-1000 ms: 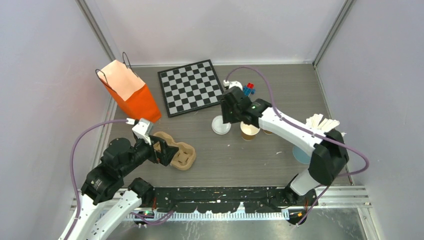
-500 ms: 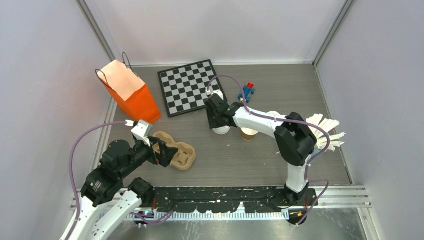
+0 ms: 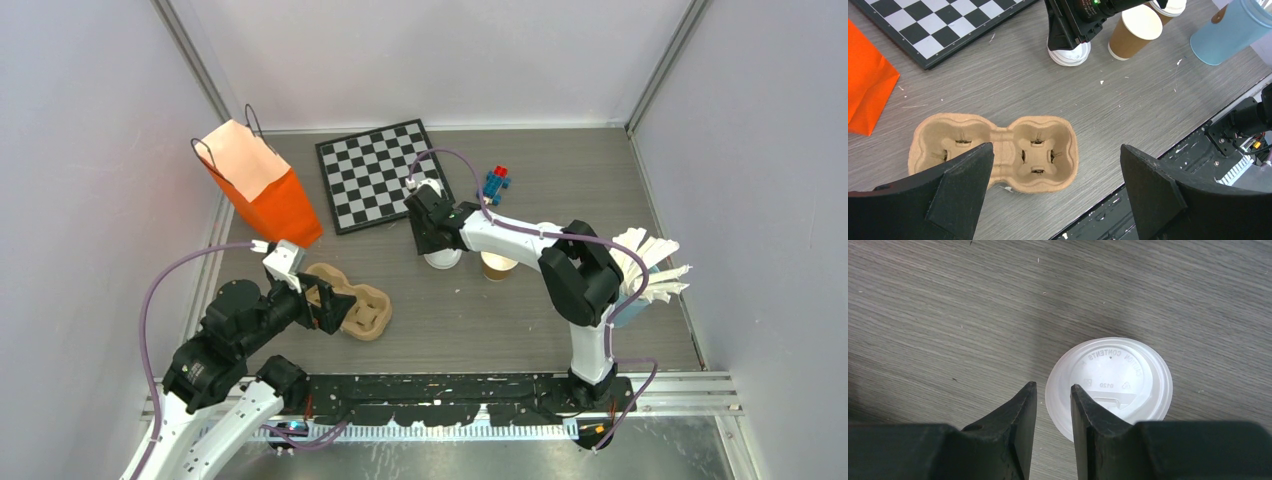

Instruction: Pack the takeout coffee

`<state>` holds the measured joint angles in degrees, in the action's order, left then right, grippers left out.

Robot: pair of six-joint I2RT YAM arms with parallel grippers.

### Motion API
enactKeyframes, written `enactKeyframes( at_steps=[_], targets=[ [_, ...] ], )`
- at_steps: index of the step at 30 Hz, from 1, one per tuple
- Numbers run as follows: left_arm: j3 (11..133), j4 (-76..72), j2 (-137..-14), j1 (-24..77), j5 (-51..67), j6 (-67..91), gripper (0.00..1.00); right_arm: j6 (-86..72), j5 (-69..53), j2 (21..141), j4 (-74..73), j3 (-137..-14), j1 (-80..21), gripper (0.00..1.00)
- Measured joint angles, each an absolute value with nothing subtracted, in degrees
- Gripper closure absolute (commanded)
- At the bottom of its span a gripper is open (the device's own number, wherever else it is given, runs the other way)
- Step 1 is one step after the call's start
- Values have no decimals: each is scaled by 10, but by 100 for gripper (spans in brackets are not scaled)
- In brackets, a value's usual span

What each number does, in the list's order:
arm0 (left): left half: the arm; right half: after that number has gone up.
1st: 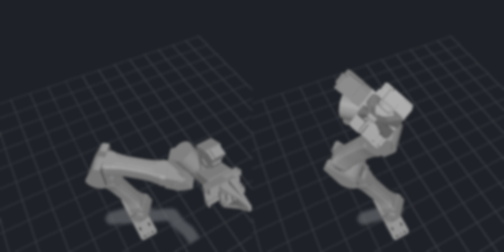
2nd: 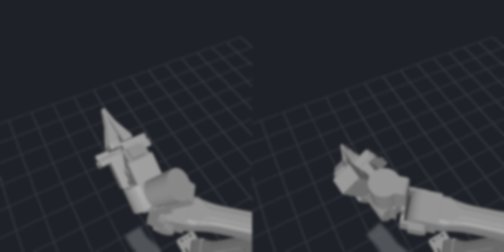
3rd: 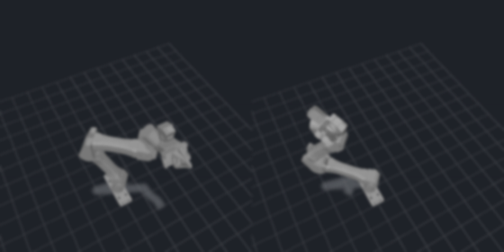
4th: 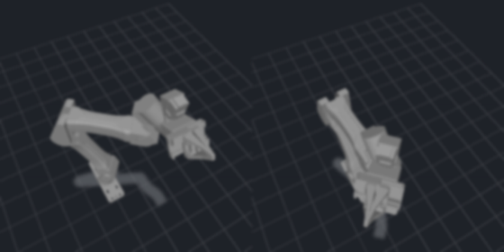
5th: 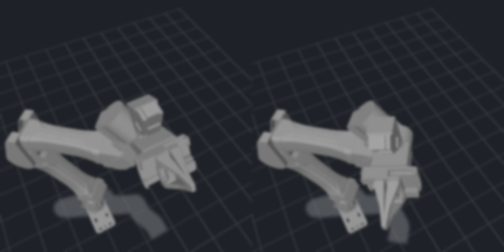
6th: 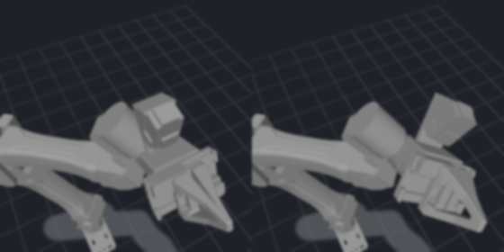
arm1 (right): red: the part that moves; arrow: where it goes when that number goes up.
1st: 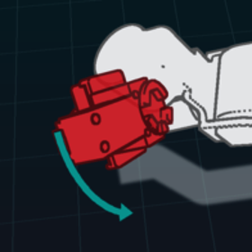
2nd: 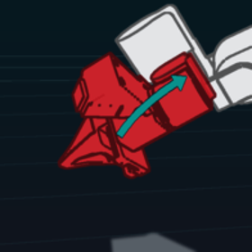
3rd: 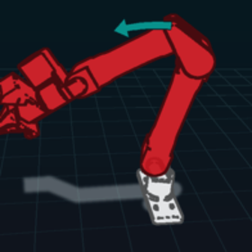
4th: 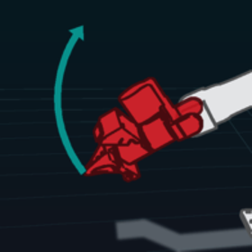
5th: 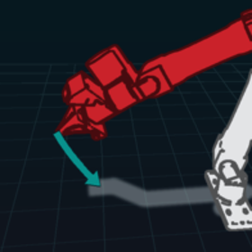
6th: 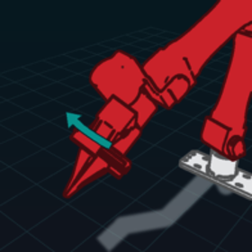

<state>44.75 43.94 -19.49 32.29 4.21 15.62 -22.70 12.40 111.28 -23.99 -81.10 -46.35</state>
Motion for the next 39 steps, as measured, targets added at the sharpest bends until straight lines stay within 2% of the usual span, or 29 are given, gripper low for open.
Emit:
enactKeyframes(
  at_steps=[9, 15, 22, 36, 37, 39],
  targets=[
    [447, 439, -195, 323, 40, 156, 0, -217, 127, 1124, -240, -814, -463, 69],
    [447, 439, -195, 323, 39, 156, 0, -212, 126, 1129, -241, -814, -463, 90],
    [447, 439, -195, 323, 36, 155, 0, -211, 123, 1122, -247, -811, -463, 100],
    [431, 418, -177, 323, 48, 125, 1, -210, 51, 938, -253, -740, -463, 100],
    [427, 411, -174, 323, 58, 116, 1, -210, 40, 928, -254, -734, -463, 96],
    [422, 399, -170, 323, 76, 99, 1, -210, 20, 901, -257, -716, -464, 81]
  ],
)
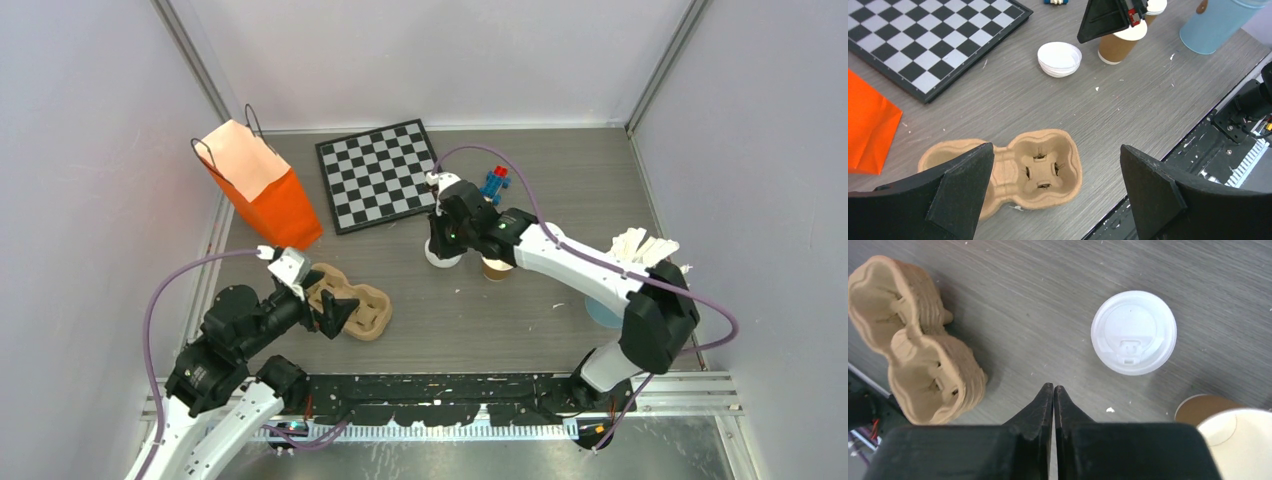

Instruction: Pack the takeout coffee

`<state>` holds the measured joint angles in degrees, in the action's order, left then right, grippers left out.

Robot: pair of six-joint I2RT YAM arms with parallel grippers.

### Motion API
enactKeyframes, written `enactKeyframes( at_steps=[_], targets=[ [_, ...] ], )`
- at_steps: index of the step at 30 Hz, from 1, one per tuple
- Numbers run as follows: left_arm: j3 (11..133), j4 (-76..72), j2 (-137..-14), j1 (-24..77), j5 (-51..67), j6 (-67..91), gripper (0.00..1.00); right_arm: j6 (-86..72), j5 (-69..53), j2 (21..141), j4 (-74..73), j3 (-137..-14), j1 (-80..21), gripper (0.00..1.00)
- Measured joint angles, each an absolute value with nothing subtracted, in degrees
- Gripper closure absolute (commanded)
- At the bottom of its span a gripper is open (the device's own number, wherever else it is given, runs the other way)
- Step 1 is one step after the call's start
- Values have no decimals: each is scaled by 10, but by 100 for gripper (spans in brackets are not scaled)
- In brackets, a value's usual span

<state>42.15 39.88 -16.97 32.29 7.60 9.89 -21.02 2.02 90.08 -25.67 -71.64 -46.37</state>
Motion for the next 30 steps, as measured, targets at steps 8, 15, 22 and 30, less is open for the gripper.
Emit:
enactKeyframes(
  at_steps=[8, 15, 22, 30],
  targets=[
    [412, 378, -170, 323, 107, 55, 0, -167, 22, 894, -248, -697, -464, 62],
    [411, 379, -179, 324, 108, 50, 0, -135, 27, 1022, -261, -758, -464, 60],
    [411, 380, -177, 324, 105, 45, 0, -91, 36, 1097, -301, -823, -464, 63],
    [411, 380, -173, 324, 100, 41, 0, -62, 57, 1120, -314, -834, -464, 69]
  ],
)
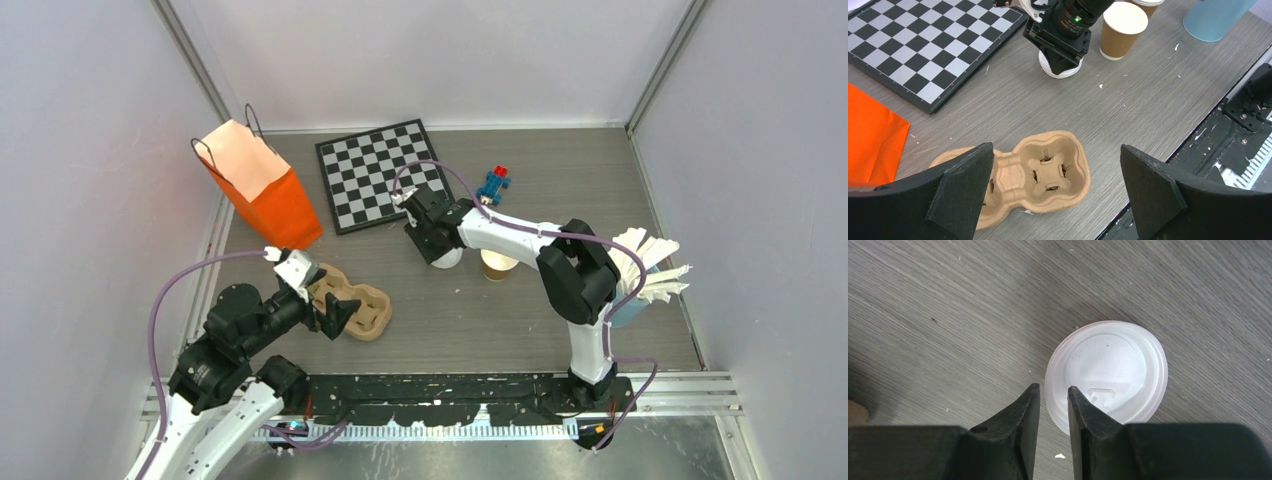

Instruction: Pack the takeout coffee

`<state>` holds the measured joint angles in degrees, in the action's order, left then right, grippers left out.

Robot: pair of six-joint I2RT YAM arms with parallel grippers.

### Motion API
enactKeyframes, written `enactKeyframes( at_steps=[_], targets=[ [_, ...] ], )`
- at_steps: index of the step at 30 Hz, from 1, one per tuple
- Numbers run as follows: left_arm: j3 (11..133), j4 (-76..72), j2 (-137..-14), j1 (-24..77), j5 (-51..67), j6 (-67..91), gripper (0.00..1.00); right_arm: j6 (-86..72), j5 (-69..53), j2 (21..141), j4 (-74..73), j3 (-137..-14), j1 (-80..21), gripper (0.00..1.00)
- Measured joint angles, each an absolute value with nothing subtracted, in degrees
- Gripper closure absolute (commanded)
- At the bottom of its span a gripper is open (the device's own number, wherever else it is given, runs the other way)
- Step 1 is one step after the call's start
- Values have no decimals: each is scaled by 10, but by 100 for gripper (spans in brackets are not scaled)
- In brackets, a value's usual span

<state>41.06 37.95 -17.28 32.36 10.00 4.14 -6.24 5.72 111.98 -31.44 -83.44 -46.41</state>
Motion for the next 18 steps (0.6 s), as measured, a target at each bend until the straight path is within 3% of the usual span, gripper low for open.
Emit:
enactKeyframes(
  at_steps=[7, 12, 18],
  targets=[
    [411, 380, -173, 324, 94, 40, 0, -55, 63, 1135, -318, -837, -464, 81],
    [411, 380, -173, 324, 94, 40, 0, -49, 63, 1135, -318, -837, -464, 98],
    [411, 380, -178, 324, 94, 40, 0, -48, 63, 1127, -318, -834, -464, 100]
  ],
)
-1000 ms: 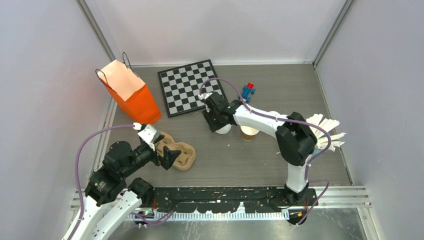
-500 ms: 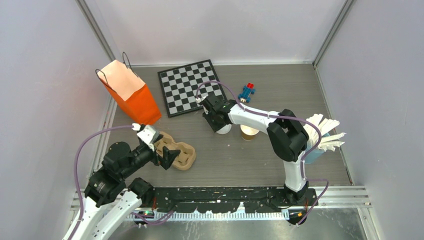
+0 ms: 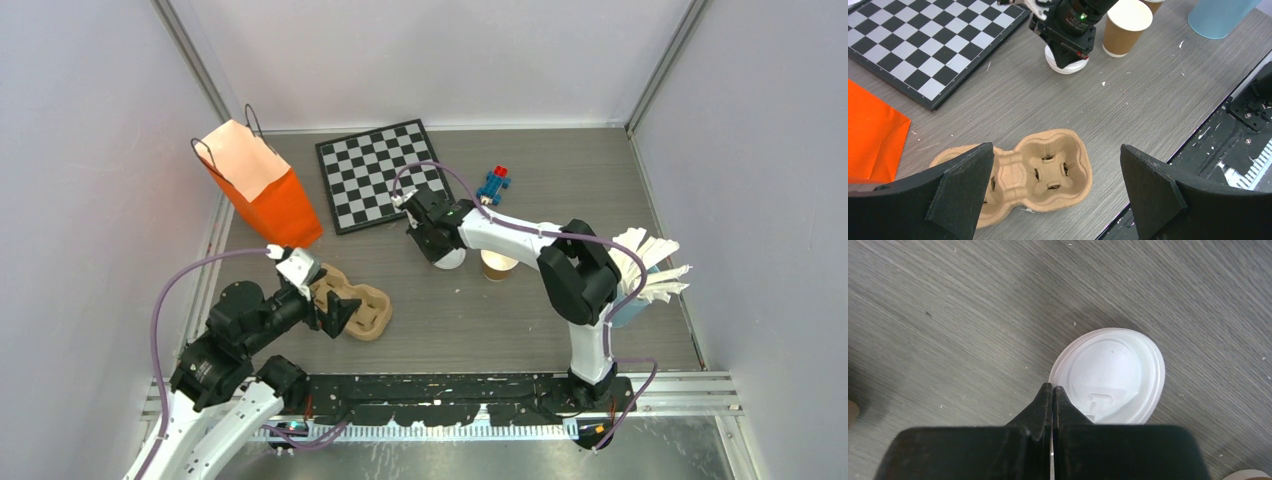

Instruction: Pack the takeout coffee

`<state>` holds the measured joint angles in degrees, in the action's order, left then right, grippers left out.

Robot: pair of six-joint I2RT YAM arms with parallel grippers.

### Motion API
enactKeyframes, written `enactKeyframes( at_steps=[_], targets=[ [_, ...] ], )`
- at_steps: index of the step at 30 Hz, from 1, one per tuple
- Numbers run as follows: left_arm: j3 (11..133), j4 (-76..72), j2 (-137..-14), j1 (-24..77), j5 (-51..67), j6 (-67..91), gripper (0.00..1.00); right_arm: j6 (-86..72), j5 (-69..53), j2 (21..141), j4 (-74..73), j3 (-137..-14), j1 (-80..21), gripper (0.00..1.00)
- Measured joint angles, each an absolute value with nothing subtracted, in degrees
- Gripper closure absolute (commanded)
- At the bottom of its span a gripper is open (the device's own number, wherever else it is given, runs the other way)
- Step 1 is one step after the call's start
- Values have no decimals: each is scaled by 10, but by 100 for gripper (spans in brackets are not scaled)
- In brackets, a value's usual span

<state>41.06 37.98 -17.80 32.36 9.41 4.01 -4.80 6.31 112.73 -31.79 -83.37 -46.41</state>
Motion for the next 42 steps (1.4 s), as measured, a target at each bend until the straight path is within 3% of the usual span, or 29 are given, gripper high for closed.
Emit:
enactKeyframes(
  at_steps=[14, 21, 32, 42],
  targets=[
    [411, 379, -195, 324, 104, 39, 2, -63, 36, 1020, -329, -807, -464, 100],
    [397, 363, -188, 324, 126, 24, 3, -83, -84, 930, -342, -759, -464, 100],
    [369, 301, -198, 324, 312, -76, 0, -121, -349, 735, -284, -617, -473, 100],
    [373, 203, -343, 324, 484, -124, 5, -154, -452, 689, -230, -581, -507, 100]
  ],
)
